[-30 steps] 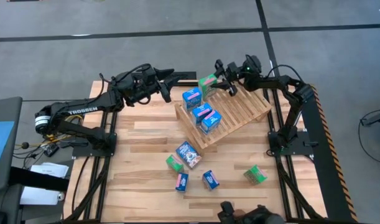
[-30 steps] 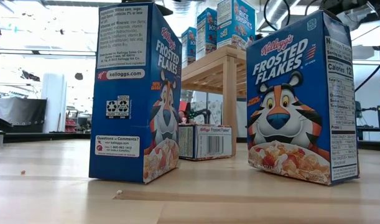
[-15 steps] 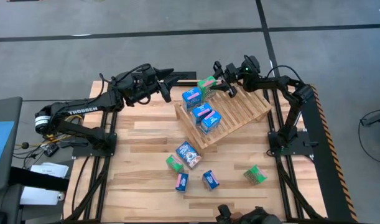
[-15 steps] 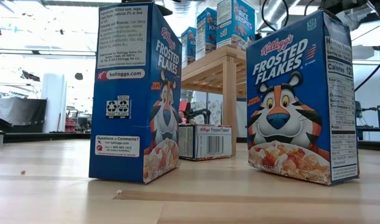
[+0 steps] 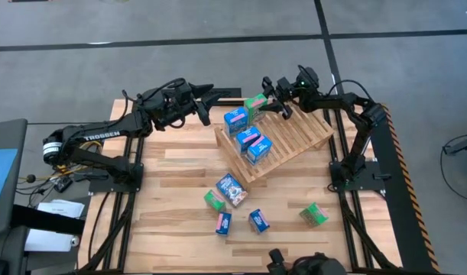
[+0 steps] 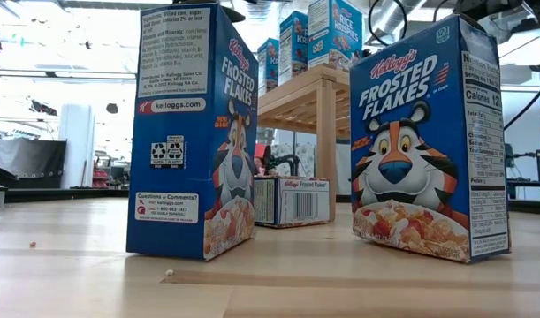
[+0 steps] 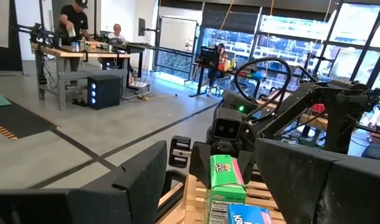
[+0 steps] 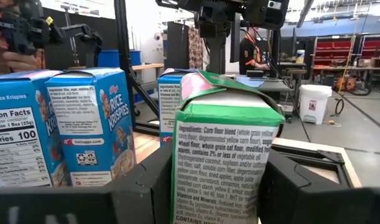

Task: Stack cereal on shelf
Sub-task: Put the top green cereal box on the shelf, then put the right green cereal box aligned with the other green cereal box on the shelf

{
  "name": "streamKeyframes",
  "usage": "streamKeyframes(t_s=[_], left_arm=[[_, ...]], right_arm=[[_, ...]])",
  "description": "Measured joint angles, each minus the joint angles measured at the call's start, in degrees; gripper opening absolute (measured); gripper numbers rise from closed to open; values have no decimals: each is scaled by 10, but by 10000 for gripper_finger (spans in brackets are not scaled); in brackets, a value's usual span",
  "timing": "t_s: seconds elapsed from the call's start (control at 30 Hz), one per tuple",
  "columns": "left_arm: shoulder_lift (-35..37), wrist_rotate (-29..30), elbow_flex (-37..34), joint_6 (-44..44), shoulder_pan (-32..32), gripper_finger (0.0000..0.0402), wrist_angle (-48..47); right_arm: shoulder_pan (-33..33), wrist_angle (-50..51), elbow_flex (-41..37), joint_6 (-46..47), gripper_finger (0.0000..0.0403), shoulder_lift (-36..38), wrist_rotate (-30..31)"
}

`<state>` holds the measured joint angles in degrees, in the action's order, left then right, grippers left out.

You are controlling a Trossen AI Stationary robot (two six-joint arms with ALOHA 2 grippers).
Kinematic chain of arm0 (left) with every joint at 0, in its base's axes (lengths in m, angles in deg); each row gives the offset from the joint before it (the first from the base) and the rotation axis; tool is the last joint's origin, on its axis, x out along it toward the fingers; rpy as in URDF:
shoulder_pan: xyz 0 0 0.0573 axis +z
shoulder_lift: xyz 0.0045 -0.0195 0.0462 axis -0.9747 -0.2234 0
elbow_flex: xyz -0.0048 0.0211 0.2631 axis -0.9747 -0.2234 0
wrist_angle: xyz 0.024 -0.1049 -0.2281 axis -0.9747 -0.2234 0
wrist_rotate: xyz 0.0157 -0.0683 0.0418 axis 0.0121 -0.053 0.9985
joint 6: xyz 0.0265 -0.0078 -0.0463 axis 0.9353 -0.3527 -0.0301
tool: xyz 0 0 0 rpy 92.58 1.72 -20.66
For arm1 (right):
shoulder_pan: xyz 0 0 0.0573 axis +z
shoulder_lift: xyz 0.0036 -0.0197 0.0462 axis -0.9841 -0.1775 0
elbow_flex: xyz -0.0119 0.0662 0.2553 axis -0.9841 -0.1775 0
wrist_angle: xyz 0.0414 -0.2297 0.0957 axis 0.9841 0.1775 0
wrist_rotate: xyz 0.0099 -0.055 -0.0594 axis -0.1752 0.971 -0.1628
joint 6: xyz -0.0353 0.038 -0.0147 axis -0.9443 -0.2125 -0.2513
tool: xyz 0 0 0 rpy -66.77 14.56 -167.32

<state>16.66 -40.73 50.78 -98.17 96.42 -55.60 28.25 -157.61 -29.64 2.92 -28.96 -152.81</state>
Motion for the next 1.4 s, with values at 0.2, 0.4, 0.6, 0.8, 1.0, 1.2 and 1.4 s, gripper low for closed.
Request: streamKeyframes(t_s=[0.2, 0.4, 0.6, 0.8, 1.0, 1.2, 1.4], left_arm=[[0, 0, 0, 0, 0, 233, -4], [0, 0, 0, 0, 0, 233, -12], [0, 0, 0, 0, 0, 233, -12], [0, 0, 0, 0, 0, 233, -12], [0, 0, 0, 0, 0, 233, -12], [0, 0, 0, -5, 0, 233, -12], [0, 0, 0, -5, 0, 233, -12]], right_arm=[[-1, 24, -2, 2, 231, -3, -6], [-17, 20, -2, 3, 261, -2, -8], [-40, 18, -2, 26, 263, 10, -17], [-45, 23, -1, 47, 276, 11, -41], [-61, 24, -1, 69, 291, 11, -77], [-94, 19, -1, 108, 292, 12, -95], [-138, -3, 7, 153, 292, 12, -95]])
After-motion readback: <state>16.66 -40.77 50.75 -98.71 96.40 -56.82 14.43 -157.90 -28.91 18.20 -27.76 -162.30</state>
